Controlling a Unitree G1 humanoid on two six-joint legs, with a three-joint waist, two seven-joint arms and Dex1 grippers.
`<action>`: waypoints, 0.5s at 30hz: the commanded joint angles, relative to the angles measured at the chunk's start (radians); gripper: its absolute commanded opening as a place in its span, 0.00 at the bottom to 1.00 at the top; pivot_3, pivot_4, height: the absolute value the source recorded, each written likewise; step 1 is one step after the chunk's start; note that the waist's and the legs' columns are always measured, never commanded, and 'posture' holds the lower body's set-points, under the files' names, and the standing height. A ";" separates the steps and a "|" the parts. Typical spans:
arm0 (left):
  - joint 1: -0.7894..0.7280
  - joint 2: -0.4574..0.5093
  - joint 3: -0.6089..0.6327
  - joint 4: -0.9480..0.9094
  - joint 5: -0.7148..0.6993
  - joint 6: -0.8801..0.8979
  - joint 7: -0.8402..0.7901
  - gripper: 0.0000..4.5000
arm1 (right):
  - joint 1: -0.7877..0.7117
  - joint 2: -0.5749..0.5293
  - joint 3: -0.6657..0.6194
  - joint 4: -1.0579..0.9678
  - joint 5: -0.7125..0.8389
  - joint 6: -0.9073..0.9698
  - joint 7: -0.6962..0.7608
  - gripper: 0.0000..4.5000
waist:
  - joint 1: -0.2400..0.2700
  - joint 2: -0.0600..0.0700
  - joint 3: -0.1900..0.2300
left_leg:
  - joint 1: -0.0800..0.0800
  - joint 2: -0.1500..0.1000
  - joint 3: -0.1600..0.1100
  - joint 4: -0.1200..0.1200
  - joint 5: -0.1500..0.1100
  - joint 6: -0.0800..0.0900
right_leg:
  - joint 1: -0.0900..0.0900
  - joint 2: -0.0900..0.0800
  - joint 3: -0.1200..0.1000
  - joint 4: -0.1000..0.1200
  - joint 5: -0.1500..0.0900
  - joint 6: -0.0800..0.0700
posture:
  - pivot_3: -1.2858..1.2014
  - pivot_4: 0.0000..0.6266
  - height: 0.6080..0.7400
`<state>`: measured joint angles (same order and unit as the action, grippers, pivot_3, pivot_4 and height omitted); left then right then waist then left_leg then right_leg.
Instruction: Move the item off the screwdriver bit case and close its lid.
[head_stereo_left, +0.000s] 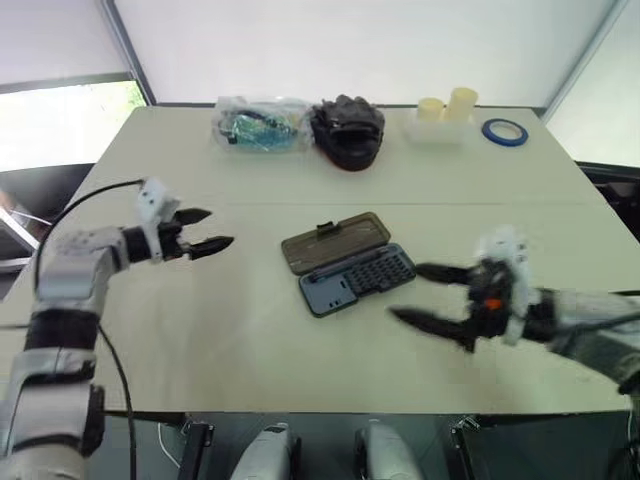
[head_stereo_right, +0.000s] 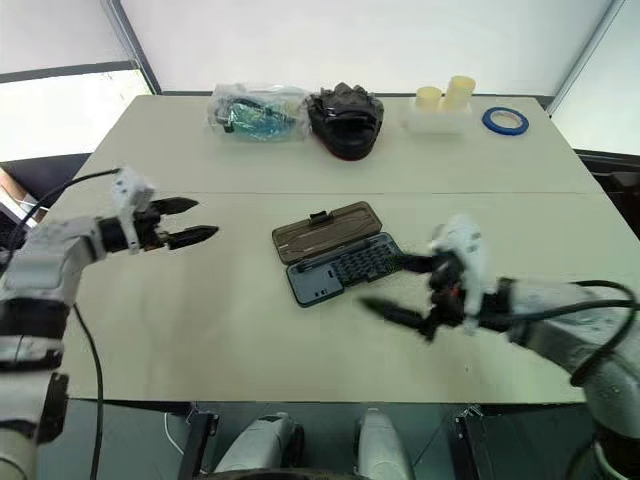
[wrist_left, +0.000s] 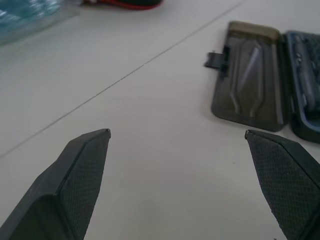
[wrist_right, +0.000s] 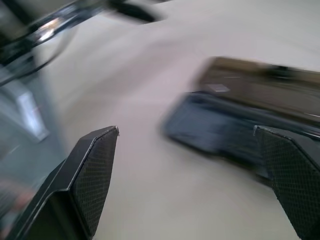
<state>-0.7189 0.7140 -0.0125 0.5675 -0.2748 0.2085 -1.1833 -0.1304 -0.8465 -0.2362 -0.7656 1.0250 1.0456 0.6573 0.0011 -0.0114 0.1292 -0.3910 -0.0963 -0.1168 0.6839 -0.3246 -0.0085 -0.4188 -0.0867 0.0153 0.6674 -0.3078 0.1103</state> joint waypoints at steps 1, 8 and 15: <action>-0.166 -0.050 -0.069 0.242 0.100 -0.166 -0.085 1.00 | -0.004 -0.005 0.037 0.018 -0.052 -0.018 -0.038 0.99 | 0.007 -0.001 0.000 | -0.001 -0.001 0.001 0.000 0.000 0.000 | 0.000 -0.001 0.000 -0.001 0.000 0.000 | 0.52 0.24 1.00; -0.475 -0.278 -0.113 0.684 0.253 -0.322 0.039 1.00 | 0.057 0.024 0.079 0.004 -0.165 -0.081 -0.110 0.99 | 0.010 -0.004 0.001 | -0.002 -0.004 0.000 0.004 -0.001 0.002 | 0.000 -0.002 -0.001 0.000 0.002 0.003 | 0.52 0.24 1.00; -0.510 -0.405 -0.125 0.784 0.352 -0.307 0.182 1.00 | 0.181 0.086 0.032 -0.096 -0.163 -0.084 -0.229 0.99 | -0.019 -0.005 0.002 | -0.002 -0.003 0.004 0.001 -0.001 0.003 | -0.007 -0.003 0.000 0.011 0.002 0.003 | 0.52 0.24 1.00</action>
<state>-1.2115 0.3029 -0.1307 1.3466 0.0427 -0.0954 -1.0253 0.0472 -0.7667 -0.1718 -0.8118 0.8584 0.9809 0.4527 -0.0183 -0.0167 0.1307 -0.3931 -0.0995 -0.1128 0.6851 -0.3259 -0.0057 -0.4268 -0.0895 0.0158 0.6812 -0.3062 0.1133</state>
